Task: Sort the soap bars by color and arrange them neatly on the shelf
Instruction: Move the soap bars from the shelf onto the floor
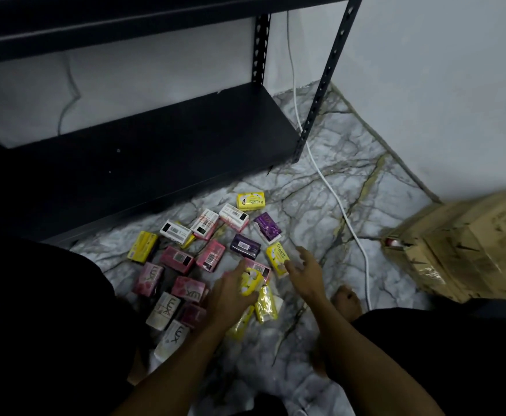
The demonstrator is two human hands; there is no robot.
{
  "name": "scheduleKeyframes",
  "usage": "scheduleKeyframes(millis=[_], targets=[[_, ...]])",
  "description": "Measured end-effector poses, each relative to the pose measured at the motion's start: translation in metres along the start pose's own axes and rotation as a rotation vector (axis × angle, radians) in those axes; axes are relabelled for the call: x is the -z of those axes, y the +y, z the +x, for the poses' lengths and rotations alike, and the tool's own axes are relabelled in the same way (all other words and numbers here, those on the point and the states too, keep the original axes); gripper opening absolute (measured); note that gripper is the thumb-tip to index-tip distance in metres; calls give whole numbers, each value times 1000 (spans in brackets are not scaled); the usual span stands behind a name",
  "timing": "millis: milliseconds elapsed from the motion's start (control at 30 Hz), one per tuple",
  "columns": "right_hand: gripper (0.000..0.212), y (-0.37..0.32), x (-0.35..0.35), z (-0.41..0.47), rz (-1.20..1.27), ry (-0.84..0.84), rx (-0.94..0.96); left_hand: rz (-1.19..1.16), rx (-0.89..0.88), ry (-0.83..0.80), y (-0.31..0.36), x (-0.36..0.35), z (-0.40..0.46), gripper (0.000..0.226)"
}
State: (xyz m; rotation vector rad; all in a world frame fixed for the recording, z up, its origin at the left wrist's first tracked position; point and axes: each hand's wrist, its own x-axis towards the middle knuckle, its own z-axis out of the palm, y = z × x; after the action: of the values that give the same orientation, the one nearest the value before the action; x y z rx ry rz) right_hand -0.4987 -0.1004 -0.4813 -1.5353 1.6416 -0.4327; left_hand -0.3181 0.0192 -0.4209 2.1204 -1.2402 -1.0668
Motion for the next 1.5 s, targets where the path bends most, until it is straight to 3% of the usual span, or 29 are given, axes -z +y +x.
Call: scheduleKeyframes(millis=[100, 267, 333, 433, 500, 567, 900, 967, 1133, 1333, 1400, 1500], targets=[[52, -15, 9, -31, 269, -4, -145, 37, 8, -1, 9, -9, 1, 86], [58, -21, 0, -85, 633, -379, -401, -4, 3, -55, 18, -32, -6, 89], [54, -14, -2, -92, 733, -385, -438, 14, -30, -77, 18, -40, -9, 81], [25, -12, 4, -93, 786, -313, -483, 27, -74, -109, 25, -45, -11, 78], [11, -10, 13, -89, 782, -258, -498, 5, -123, -182, 30, -50, -9, 90], [9, -2, 22, -82, 742, -191, -512, -13, -117, -251, 30, -56, -5, 105], [29, 54, 16, -43, 278, -133, -401, 455, -218, -243, -24, -57, 7, 59], [35, 58, 8, -38, 242, -128, -383, 500, -236, -244, -34, -64, 7, 57], [26, 69, -2, -19, 185, -138, -245, 563, -232, -275, -33, -63, 5, 56], [37, 108, -16, 7, 160, -127, -296, 512, -224, -235, -33, -57, 8, 58], [50, 92, -10, 6, 138, -81, -309, 456, -220, -200, -26, -49, 10, 56], [45, 20, 16, -12, 162, 15, -278, 395, -205, -134, -5, -25, 10, 52]])
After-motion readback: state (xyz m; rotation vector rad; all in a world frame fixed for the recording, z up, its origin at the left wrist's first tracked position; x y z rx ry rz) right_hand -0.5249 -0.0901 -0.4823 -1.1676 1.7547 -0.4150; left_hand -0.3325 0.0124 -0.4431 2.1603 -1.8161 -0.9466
